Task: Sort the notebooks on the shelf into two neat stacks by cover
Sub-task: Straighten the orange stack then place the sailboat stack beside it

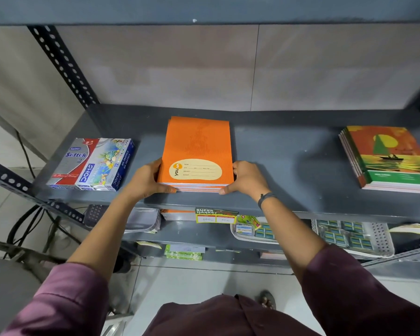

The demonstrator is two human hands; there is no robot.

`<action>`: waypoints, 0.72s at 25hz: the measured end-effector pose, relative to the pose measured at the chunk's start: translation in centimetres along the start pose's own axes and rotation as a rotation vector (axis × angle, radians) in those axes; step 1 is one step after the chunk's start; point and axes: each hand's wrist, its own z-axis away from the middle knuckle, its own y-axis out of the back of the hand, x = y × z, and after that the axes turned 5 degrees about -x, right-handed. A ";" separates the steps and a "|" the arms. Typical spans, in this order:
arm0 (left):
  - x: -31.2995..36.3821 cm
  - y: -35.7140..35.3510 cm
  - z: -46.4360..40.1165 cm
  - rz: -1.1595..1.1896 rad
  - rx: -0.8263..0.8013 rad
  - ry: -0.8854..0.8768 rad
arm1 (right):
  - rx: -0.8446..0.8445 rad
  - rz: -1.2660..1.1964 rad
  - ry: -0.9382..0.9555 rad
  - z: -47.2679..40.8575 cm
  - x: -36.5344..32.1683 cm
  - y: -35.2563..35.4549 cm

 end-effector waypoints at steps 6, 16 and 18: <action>-0.2 0.1 0.3 0.051 -0.009 -0.009 | 0.030 0.047 -0.010 0.7 0.1 -0.3; -0.3 -0.1 0.5 0.104 -0.026 -0.015 | 0.045 0.012 0.010 1.0 -0.2 -0.6; -0.4 -0.5 0.5 0.108 -0.024 -0.007 | 0.034 -0.098 0.026 1.2 -0.4 -1.2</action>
